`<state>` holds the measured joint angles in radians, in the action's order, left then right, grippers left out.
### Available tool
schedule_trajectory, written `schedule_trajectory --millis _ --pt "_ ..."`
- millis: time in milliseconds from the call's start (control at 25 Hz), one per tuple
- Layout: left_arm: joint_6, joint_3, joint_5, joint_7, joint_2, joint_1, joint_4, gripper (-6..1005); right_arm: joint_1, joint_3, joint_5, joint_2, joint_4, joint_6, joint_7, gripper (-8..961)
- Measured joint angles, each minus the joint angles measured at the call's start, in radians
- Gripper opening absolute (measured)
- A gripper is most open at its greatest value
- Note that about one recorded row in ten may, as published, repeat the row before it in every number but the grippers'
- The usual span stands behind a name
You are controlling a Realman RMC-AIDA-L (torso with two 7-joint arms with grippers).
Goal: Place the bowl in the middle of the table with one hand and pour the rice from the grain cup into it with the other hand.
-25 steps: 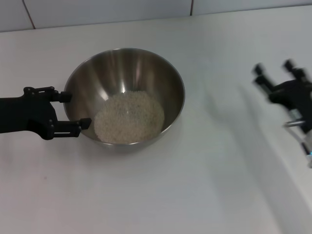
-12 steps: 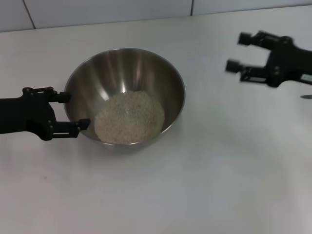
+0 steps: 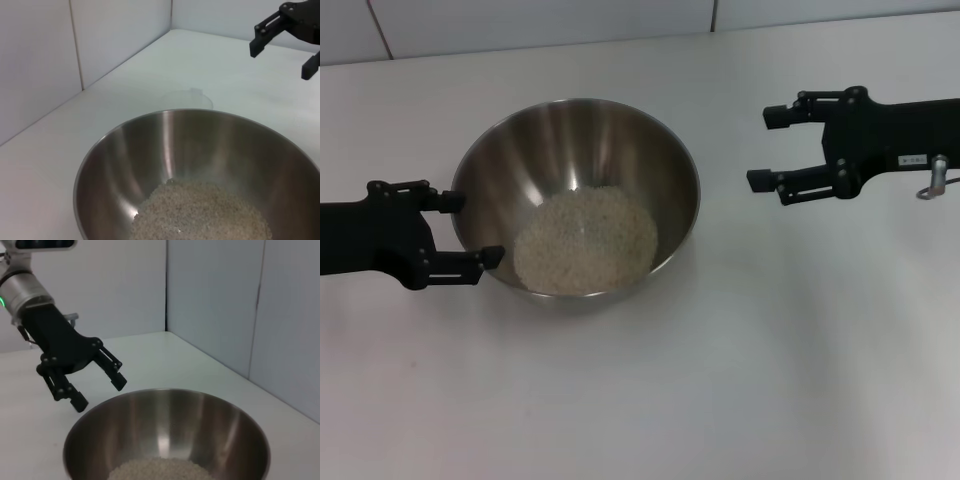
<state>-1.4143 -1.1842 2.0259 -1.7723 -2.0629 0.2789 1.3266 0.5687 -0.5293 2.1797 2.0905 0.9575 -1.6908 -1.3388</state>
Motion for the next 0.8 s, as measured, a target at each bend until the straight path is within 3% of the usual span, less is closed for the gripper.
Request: schedule_trajectory --millis 280,800 --pt "0.000 0.000 0.000 -0.003 0.000 0.001 0.004 819 -0.068 -0.155 -0.075 0.001 0.057 0.066 -0.037 820" --pt "-0.002 0.000 0.000 -0.005 0.000 0.002 0.005 819 -0.079 -0.174 -0.093 0.002 0.065 0.080 -0.047 820"
